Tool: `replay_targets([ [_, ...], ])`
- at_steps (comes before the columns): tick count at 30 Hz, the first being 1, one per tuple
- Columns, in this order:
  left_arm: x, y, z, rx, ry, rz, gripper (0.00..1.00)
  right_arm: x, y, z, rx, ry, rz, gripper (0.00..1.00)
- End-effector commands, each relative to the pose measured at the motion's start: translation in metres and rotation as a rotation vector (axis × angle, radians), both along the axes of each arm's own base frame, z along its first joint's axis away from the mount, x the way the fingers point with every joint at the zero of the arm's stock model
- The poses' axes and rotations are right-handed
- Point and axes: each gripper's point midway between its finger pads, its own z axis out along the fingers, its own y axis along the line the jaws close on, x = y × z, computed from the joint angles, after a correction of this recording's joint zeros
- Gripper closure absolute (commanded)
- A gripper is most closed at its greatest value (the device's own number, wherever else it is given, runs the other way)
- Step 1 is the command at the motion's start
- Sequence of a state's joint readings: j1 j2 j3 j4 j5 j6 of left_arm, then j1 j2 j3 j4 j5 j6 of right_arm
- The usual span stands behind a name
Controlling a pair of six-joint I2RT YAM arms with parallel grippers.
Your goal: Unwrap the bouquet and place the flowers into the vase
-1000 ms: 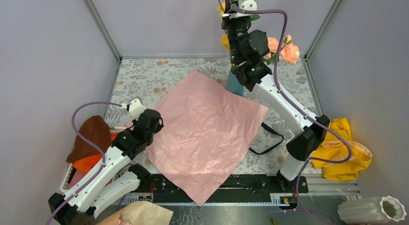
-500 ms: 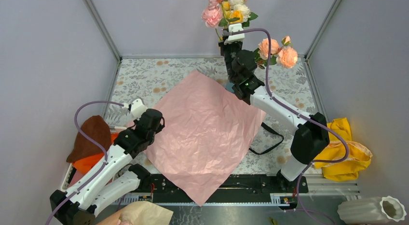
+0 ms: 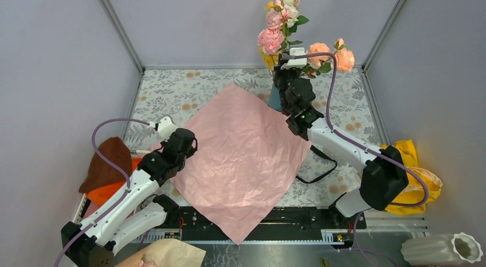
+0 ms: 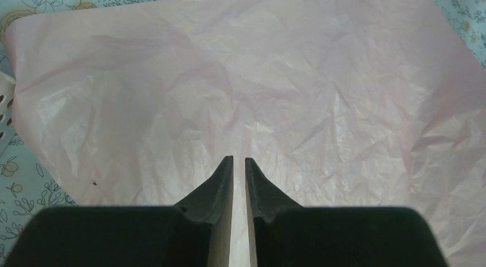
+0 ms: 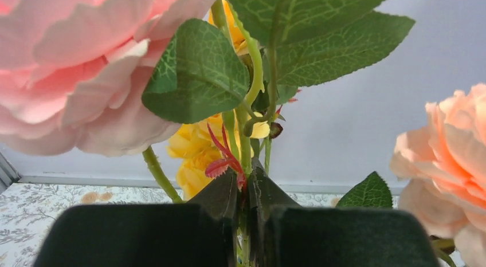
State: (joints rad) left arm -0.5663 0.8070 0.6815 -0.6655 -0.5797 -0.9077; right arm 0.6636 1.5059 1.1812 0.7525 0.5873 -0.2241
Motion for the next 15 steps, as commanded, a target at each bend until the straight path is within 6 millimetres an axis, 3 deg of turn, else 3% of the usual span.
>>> replay_targets([
  [1,0.007,-0.002,0.004,-0.035,-0.039,0.022,0.82,-0.008,-0.018,0.006,0.079,-0.012,-0.05,0.93],
  [8,0.006,-0.002,0.0,-0.037,-0.033,0.024,0.82,-0.008,-0.023,-0.021,0.064,0.062,-0.083,0.74],
  [15,0.006,-0.004,-0.006,-0.04,-0.021,0.019,0.82,-0.013,-0.029,-0.036,0.042,0.121,-0.098,0.39],
])
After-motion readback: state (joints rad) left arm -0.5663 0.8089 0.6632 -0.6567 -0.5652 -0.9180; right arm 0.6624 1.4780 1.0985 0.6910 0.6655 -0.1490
